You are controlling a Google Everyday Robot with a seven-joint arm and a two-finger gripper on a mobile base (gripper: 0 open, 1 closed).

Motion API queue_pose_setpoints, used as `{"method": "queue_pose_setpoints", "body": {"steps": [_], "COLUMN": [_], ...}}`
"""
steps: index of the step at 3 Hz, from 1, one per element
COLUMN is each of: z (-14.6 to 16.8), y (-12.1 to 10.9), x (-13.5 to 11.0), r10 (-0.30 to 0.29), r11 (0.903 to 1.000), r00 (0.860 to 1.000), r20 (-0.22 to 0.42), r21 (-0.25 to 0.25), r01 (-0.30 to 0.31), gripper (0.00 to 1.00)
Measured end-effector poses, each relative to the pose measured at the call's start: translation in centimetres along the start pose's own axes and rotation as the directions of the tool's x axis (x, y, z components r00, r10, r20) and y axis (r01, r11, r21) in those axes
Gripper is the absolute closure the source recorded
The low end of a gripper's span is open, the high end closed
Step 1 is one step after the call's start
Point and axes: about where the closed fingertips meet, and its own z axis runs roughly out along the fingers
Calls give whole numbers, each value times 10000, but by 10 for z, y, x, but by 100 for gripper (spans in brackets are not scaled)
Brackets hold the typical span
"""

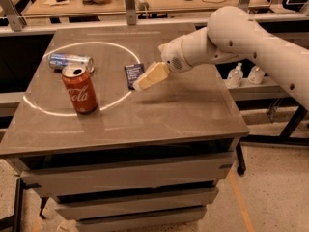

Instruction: Move rxbar blueberry near redbull can

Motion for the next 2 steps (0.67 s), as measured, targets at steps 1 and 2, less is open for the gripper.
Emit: {"method": "queue_pose_setpoints", "body": {"steps": [1, 2], "z": [13, 38], "y": [7, 6], "x": [-2, -3], "r10": [6, -211], "r11": [9996, 9978], "r00": [9996, 9984], "r20": [270, 526], "r21": [-270, -617], "r01": [1, 244], "gripper": [0, 0]}}
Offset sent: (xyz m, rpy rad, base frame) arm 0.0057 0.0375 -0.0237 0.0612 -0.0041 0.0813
